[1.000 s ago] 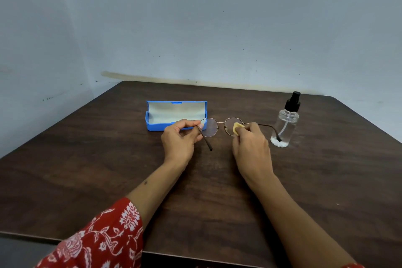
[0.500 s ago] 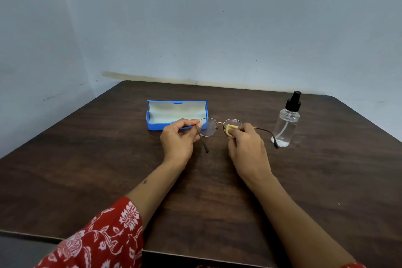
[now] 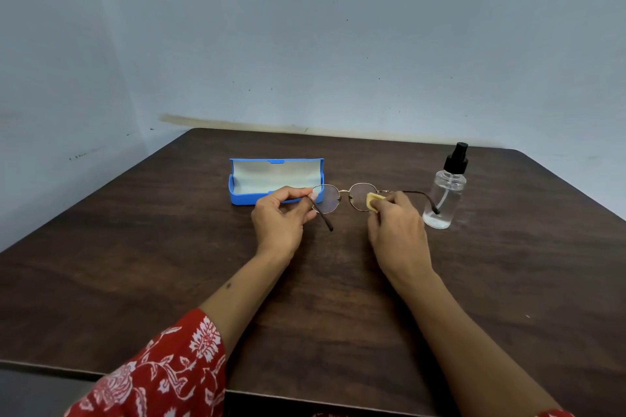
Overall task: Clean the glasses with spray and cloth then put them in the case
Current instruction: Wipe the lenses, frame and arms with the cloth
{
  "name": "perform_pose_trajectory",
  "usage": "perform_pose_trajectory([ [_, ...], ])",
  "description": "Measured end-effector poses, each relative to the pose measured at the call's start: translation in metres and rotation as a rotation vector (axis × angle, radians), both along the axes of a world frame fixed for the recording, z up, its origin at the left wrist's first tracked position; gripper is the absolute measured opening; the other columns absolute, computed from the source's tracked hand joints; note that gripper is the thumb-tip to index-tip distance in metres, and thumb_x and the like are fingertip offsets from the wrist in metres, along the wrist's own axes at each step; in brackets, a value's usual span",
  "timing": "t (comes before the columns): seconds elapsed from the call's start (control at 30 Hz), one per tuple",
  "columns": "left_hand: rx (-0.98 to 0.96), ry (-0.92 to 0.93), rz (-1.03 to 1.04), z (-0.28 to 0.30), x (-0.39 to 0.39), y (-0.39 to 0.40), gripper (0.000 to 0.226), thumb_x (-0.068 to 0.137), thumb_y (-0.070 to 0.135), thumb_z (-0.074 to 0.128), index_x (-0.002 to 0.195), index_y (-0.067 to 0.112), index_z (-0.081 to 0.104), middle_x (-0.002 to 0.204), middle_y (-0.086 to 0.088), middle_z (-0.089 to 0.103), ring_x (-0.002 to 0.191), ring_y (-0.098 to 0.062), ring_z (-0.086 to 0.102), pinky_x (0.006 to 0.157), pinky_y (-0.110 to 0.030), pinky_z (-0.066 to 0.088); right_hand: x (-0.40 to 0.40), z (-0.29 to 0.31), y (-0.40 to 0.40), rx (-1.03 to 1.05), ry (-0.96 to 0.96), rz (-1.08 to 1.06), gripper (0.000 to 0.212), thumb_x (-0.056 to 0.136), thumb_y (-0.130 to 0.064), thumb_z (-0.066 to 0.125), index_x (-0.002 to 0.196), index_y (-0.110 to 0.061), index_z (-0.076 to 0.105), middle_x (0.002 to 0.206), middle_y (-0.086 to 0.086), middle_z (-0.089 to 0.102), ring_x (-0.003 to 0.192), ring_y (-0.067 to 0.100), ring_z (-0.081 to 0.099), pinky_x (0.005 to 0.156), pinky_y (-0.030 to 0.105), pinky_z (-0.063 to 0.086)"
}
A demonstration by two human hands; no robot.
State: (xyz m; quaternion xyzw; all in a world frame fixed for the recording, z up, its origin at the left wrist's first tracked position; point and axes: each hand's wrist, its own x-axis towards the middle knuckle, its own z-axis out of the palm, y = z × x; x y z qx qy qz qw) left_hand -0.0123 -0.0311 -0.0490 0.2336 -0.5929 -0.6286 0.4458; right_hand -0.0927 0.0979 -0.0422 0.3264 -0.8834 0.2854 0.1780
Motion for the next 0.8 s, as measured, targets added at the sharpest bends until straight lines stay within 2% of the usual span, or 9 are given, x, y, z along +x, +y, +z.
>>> perform_pose_trajectory([
  [0.2,0.014,-0.006,0.007,-0.0017,-0.0006,-0.0018,0.006,0.080,0.001,0.070,0.083,0.005,0.071,0.088,-0.002,0.070,0.071,-0.007,0.069,0.063,-0.020,0.058,0.0078,-0.0010,-0.0036,0.021,0.048,0.122,0.024,0.092,-0.010,0.048,0.109,-0.004,0.064,0.105,0.011,0.054,0.089,0.029,0.057,0.074,0.037,0.046],
  [0.37,0.008,-0.001,0.005,-0.0015,-0.0011,-0.0014,0.005,0.080,-0.002,0.070,0.083,0.002,0.071,0.086,-0.003,0.069,0.068,-0.003,0.069,0.063,-0.021,0.059,0.0004,0.0001,0.0019,-0.055,0.021,0.014,0.024,0.091,-0.006,0.049,0.107,-0.002,0.065,0.103,0.012,0.055,0.089,0.030,0.056,0.073,0.039,0.047],
  [0.53,0.014,-0.002,0.014,-0.0018,-0.0018,-0.0033,0.007,0.079,0.001,0.071,0.084,0.006,0.071,0.087,-0.001,0.069,0.070,-0.003,0.069,0.066,-0.023,0.059,0.0044,-0.0014,-0.0020,0.002,0.035,0.089,0.025,0.090,-0.007,0.048,0.108,-0.003,0.065,0.107,0.010,0.058,0.095,0.028,0.056,0.076,0.038,0.047],
  [0.7,0.024,-0.005,0.002,-0.0021,-0.0025,-0.0028,0.006,0.079,0.001,0.071,0.081,0.006,0.071,0.089,-0.004,0.069,0.071,-0.007,0.070,0.067,-0.026,0.060,0.0004,-0.0011,0.0015,-0.065,0.008,0.004,0.028,0.090,-0.004,0.048,0.113,-0.006,0.064,0.108,0.011,0.056,0.097,0.029,0.054,0.075,0.038,0.046],
  [0.8,0.019,-0.020,0.001,-0.0018,-0.0023,-0.0022,0.006,0.079,0.001,0.070,0.084,0.005,0.071,0.089,-0.003,0.069,0.072,-0.006,0.070,0.067,-0.026,0.060,0.0044,-0.0016,-0.0001,-0.044,0.022,0.076,0.031,0.089,-0.003,0.048,0.115,-0.007,0.063,0.109,0.011,0.055,0.099,0.027,0.054,0.078,0.037,0.047],
])
